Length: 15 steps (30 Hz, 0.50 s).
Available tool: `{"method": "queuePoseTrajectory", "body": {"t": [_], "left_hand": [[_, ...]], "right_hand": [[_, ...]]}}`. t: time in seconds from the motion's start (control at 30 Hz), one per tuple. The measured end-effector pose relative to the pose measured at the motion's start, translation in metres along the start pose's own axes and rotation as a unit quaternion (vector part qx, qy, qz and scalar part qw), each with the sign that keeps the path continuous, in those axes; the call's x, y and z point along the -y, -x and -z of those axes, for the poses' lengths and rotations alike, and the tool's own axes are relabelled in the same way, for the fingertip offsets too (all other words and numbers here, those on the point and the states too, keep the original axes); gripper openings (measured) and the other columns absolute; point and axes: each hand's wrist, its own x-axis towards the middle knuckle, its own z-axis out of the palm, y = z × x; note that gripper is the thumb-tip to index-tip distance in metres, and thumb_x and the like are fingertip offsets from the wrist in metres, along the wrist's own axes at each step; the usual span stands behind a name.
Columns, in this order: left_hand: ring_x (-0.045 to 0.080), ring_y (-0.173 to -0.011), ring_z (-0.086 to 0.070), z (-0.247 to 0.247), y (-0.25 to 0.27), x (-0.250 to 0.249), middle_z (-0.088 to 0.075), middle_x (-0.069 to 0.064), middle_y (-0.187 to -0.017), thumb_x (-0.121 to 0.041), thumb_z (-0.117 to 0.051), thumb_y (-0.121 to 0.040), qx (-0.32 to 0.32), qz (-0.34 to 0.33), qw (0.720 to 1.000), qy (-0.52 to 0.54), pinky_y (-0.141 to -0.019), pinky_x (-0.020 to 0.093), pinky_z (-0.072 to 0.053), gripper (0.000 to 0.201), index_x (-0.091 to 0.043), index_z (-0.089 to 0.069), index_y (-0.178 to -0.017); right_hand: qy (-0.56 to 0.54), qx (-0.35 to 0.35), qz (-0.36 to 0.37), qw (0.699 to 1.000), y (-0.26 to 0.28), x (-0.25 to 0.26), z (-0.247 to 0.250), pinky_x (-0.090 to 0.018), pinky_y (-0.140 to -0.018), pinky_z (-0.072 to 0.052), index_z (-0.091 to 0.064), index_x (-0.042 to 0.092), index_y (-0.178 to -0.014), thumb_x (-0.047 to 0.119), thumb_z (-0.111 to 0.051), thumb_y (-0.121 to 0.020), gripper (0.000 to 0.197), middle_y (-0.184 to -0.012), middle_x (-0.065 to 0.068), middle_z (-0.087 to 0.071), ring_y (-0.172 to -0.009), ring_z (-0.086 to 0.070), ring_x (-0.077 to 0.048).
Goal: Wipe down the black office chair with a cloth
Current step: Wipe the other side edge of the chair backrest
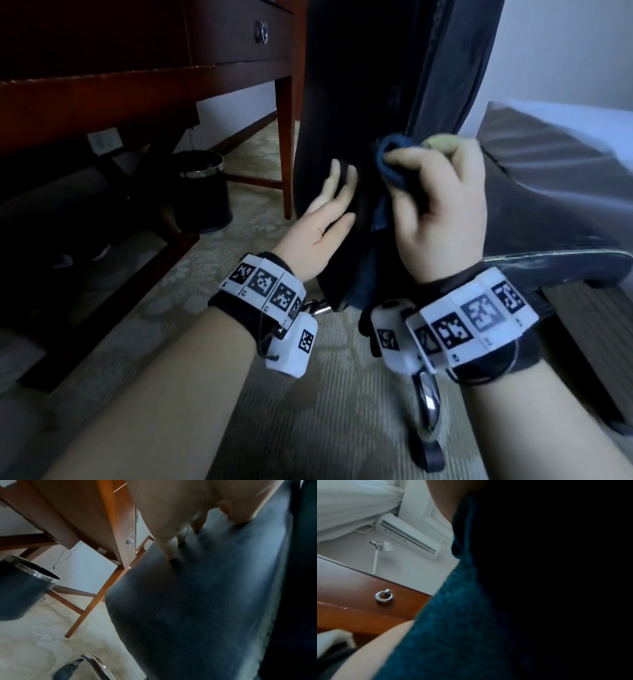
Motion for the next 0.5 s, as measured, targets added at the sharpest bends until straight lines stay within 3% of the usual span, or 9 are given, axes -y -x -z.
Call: {"method": "queuePoseTrajectory", "body": {"t": [0.07, 0.13, 0.2, 0.3, 0.4, 0.5], "left_hand": [[-0.006, -0.135, 0.001, -0.004, 0.002, 0.000, 0.007, -0.009, -0.148, -0.013, -0.037, -0.097, 0.003, -0.005, 1.000, 0.003, -0.106, 0.002, -0.005, 0.053, -0.031, -0.005, -0.136], [-0.003, -0.136, 0.002, -0.007, 0.004, 0.001, 0.007, -0.009, -0.149, -0.013, -0.037, -0.098, -0.002, -0.009, 1.000, 0.009, -0.107, 0.003, -0.005, 0.054, -0.032, -0.005, -0.136], [0.001, -0.139, 0.003, -0.009, 0.006, -0.001, 0.007, -0.012, -0.148, -0.013, -0.037, -0.099, 0.001, 0.000, 1.000, 0.007, -0.107, 0.003, -0.004, 0.055, -0.035, -0.004, -0.137], [0.002, -0.140, 0.004, -0.011, 0.008, 0.000, 0.007, -0.015, -0.148, -0.015, -0.035, -0.100, 0.000, 0.008, 1.000, -0.007, -0.106, 0.000, -0.002, 0.053, -0.040, -0.005, -0.136], [-0.002, -0.138, 0.003, -0.012, 0.010, 0.003, 0.006, -0.015, -0.149, -0.019, -0.036, -0.098, -0.006, 0.005, 1.000, -0.006, -0.107, 0.002, -0.003, 0.053, -0.040, -0.005, -0.136], [0.002, -0.141, 0.000, -0.017, 0.015, 0.007, 0.004, -0.009, -0.153, -0.021, -0.036, -0.096, -0.023, 0.014, 1.000, 0.014, -0.108, 0.005, -0.005, 0.052, -0.042, -0.010, -0.135]], "right_hand": [[0.001, -0.004, 0.003, 1.000, -0.003, -0.004, 0.000, 0.000, -0.081, -0.028, -0.066, 0.001, -0.097, -0.003, -0.058, -0.075, 0.024, -0.097, -0.012, -0.045, -0.095, -0.044, -0.015], [-0.003, 0.013, -0.002, 1.000, 0.012, -0.010, -0.001, -0.005, -0.079, -0.033, -0.065, 0.001, -0.097, -0.003, -0.056, -0.074, 0.025, -0.099, -0.015, -0.047, -0.096, -0.044, -0.016], [-0.015, 0.047, -0.008, 0.999, 0.040, -0.016, -0.004, -0.015, -0.078, -0.037, -0.062, 0.009, -0.098, 0.002, -0.052, -0.073, 0.027, -0.104, -0.013, -0.047, -0.096, -0.045, -0.016], [-0.037, 0.107, -0.020, 0.993, 0.074, -0.023, -0.008, -0.017, -0.078, -0.039, -0.053, 0.021, -0.099, 0.009, -0.050, -0.076, 0.026, -0.104, 0.000, -0.040, -0.095, -0.046, -0.013], [-0.028, 0.102, -0.009, 0.994, 0.067, -0.022, -0.003, -0.015, -0.076, -0.037, -0.061, 0.014, -0.099, 0.008, -0.053, -0.077, 0.024, -0.103, -0.002, -0.043, -0.094, -0.047, -0.014], [-0.001, 0.043, 0.000, 0.999, 0.041, -0.017, 0.005, -0.007, -0.081, -0.034, -0.067, 0.001, -0.097, 0.002, -0.059, -0.077, 0.021, -0.099, -0.018, -0.052, -0.096, -0.046, -0.017]]}}
